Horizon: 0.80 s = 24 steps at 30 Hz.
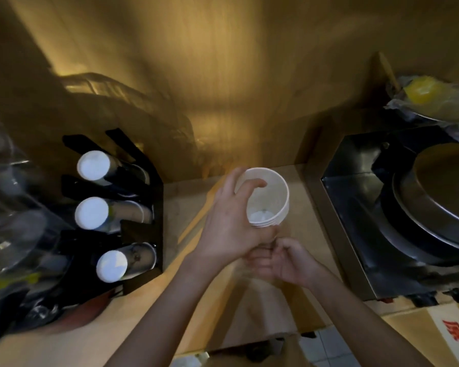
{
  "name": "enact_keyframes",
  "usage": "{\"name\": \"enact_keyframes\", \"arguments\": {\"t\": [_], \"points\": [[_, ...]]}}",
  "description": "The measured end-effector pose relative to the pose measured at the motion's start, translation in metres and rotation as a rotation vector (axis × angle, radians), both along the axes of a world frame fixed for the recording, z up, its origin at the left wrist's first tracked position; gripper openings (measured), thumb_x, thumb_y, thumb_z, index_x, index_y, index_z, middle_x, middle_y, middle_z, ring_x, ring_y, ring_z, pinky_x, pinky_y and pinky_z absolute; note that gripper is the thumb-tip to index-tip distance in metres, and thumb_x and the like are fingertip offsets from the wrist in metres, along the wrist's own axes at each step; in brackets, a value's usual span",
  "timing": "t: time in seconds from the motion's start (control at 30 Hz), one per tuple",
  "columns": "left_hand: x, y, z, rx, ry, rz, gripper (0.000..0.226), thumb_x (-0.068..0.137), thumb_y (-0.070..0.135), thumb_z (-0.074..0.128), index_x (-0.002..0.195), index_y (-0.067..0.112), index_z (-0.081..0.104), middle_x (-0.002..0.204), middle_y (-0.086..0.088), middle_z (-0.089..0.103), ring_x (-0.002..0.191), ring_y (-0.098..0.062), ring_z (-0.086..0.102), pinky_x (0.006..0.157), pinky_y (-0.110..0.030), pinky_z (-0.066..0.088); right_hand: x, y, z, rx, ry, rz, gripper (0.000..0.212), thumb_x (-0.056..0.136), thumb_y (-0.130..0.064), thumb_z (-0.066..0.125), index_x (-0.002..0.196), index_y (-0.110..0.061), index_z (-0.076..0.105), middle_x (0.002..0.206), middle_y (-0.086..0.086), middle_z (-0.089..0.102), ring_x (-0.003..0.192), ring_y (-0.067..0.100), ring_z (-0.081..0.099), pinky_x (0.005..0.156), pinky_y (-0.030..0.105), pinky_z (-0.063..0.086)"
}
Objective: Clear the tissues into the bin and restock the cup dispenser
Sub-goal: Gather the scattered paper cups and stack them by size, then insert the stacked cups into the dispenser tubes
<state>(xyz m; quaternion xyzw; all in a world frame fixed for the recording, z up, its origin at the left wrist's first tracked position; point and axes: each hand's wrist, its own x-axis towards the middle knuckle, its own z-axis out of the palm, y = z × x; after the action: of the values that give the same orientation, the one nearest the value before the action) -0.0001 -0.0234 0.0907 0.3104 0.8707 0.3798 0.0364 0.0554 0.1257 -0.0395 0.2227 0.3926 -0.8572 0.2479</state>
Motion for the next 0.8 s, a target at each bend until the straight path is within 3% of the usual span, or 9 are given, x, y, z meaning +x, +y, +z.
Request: {"name": "enact_keyframes", "arguments": {"t": [0.1,0.23,0.33,0.4,0.47,0.6,0.7,0.73,0.8], "points": [[0.004,-0.026,0.018,0.087,0.004,0.103,0.068,0.055,0.035,0.083,0.115,0.029,0.052,0.135,0.011,0.031,0.113,0.007,0.029,0.091,0.005,0.022,-0.01,-0.012,0.009,-0.136,0.078,0.102,0.053,0.061,-0.029,0.052,0.098,0.005,0.068,0.098,0.024,0.071,0.091,0.034,0.069,0.076,0.039,0.057],[0.014,-0.063,0.04,0.148,0.035,0.28,0.067,0.055,0.034,0.085,0.114,0.029,0.053,0.136,0.008,0.034,0.115,0.004,0.034,0.087,0.008,0.023,-0.028,-0.036,0.024,-0.267,0.164,0.322,0.074,0.06,-0.055,0.07,0.106,0.003,0.064,0.102,0.023,0.07,0.093,0.032,0.068,0.078,0.039,0.056],[0.024,-0.084,0.047,0.237,0.086,0.436,0.068,0.055,0.04,0.082,0.115,0.033,0.05,0.131,0.018,0.034,0.114,0.017,0.032,0.088,0.008,0.023,-0.043,-0.064,0.04,-0.32,0.21,0.369,0.079,0.057,-0.063,0.072,0.108,-0.003,0.067,0.103,0.02,0.071,0.094,0.03,0.069,0.078,0.039,0.056],[0.032,-0.096,0.045,0.311,0.128,0.548,0.072,0.055,0.044,0.078,0.118,0.034,0.044,0.125,0.025,0.032,0.116,0.02,0.028,0.09,0.006,0.024,-0.052,-0.088,0.054,-0.348,0.256,0.361,0.077,0.054,-0.063,0.075,0.111,-0.012,0.067,0.112,0.016,0.069,0.103,0.03,0.065,0.081,0.043,0.055],[0.038,-0.103,0.04,0.374,0.126,0.613,0.08,0.056,0.05,0.074,0.125,0.032,0.036,0.124,0.021,0.036,0.118,0.012,0.034,0.095,-0.003,0.031,-0.059,-0.107,0.069,-0.371,0.312,0.344,0.079,0.053,-0.062,0.076,0.117,-0.017,0.064,0.121,0.013,0.065,0.112,0.031,0.06,0.087,0.047,0.052],[0.047,-0.129,0.021,0.506,0.01,0.8,0.097,0.053,0.055,0.072,0.137,0.037,0.024,0.132,0.013,0.043,0.121,0.001,0.044,0.096,-0.023,0.043,-0.072,-0.136,0.095,-0.332,0.312,0.215,0.08,0.056,-0.044,0.08,0.124,-0.012,0.053,0.117,0.017,0.066,0.109,0.035,0.061,0.083,0.051,0.054],[0.051,-0.146,0.006,0.617,-0.124,0.874,0.102,0.055,0.05,0.075,0.138,0.05,0.015,0.122,0.035,0.048,0.109,0.014,0.051,0.088,-0.026,0.048,-0.079,-0.145,0.11,-0.106,0.431,0.181,0.061,0.069,-0.027,0.072,0.124,-0.011,0.051,0.109,0.011,0.069,0.102,0.027,0.066,0.076,0.041,0.059],[0.052,-0.15,0.001,0.65,-0.139,0.889,0.1,0.06,0.044,0.077,0.136,0.055,0.014,0.122,0.035,0.05,0.106,0.015,0.053,0.086,-0.027,0.05,-0.081,-0.149,0.114,0.016,0.52,0.191,0.057,0.07,-0.022,0.072,0.122,-0.011,0.053,0.109,0.009,0.07,0.101,0.025,0.067,0.073,0.036,0.059],[0.053,-0.156,-0.01,0.703,-0.122,0.928,0.098,0.071,0.024,0.077,0.136,0.055,0.01,0.128,0.015,0.055,0.108,0.003,0.058,0.086,-0.029,0.053,-0.083,-0.157,0.12,0.235,0.707,0.201,0.046,0.067,-0.017,0.074,0.112,-0.013,0.06,0.104,0.004,0.072,0.099,0.019,0.068,0.072,0.025,0.056]]}}
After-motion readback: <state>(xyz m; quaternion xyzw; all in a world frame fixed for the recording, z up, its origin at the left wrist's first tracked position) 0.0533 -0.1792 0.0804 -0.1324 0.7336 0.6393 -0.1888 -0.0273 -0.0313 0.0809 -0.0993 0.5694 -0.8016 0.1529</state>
